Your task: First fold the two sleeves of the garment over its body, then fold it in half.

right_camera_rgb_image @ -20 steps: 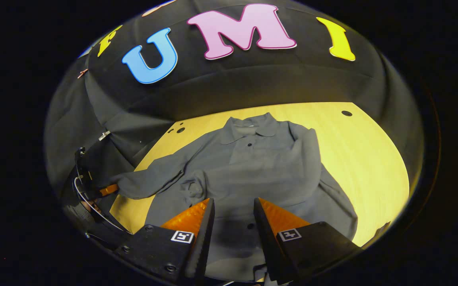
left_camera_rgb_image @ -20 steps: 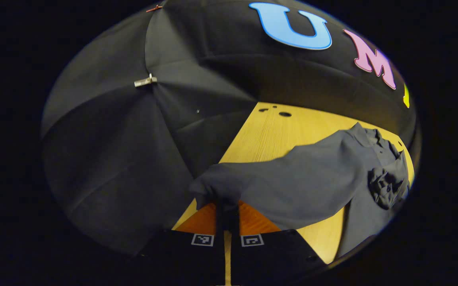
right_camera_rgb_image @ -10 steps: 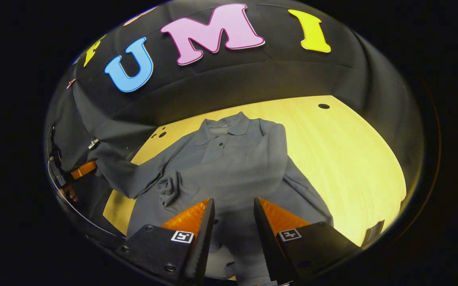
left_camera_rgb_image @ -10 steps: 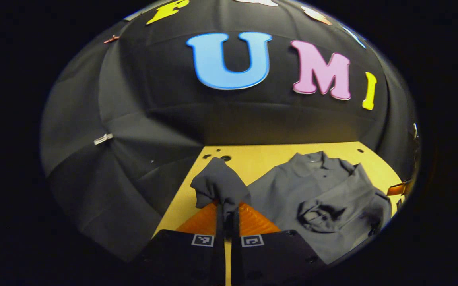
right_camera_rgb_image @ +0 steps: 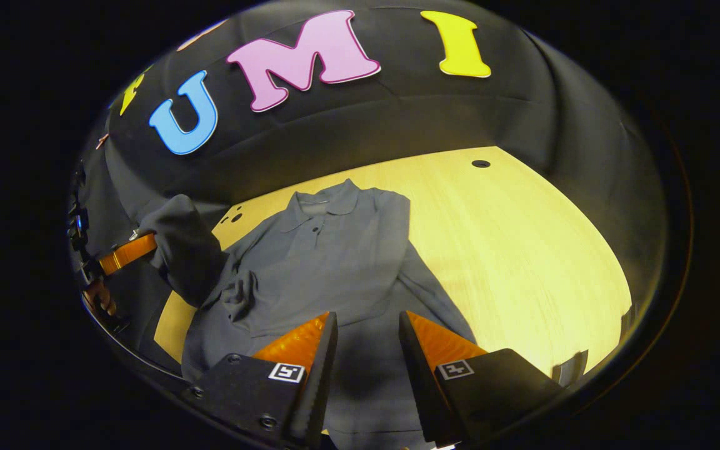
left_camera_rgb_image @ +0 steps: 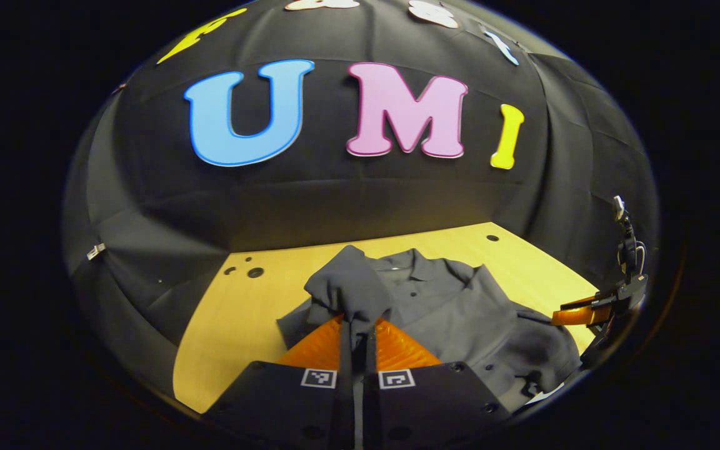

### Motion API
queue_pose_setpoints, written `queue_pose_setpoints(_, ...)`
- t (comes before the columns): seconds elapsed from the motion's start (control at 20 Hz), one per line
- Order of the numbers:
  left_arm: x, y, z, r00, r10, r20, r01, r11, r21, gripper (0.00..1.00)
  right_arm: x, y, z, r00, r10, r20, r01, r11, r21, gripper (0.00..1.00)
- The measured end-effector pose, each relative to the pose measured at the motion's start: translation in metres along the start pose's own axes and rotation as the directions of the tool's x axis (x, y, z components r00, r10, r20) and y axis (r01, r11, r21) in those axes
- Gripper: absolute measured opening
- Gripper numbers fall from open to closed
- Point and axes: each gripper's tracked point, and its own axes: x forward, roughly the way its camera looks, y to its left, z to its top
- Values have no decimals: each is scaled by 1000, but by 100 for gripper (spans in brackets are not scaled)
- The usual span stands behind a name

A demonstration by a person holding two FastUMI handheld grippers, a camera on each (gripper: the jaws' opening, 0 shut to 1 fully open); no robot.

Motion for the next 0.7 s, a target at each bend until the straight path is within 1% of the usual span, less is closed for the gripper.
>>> queue_pose_setpoints(0.15,14,-40,-2,999,-44,-21,44,999,0,10,-2,-21,0,1000,-9,-4,9,1000,16,62)
queue_pose_setpoints(0.4,48,-100,-27,992,-91,-86,93,996,14,10,-2,-57,-1,999,-23,-23,24,999,35,62)
queue_pose_setpoints(0.55,72,-123,-54,985,-94,-143,100,994,33,10,-1,-77,-1,999,-31,-36,33,998,44,62)
queue_pose_setpoints(0.7,93,-135,-84,977,-86,-195,96,995,42,10,2,-96,-3,998,-38,-53,41,998,55,62)
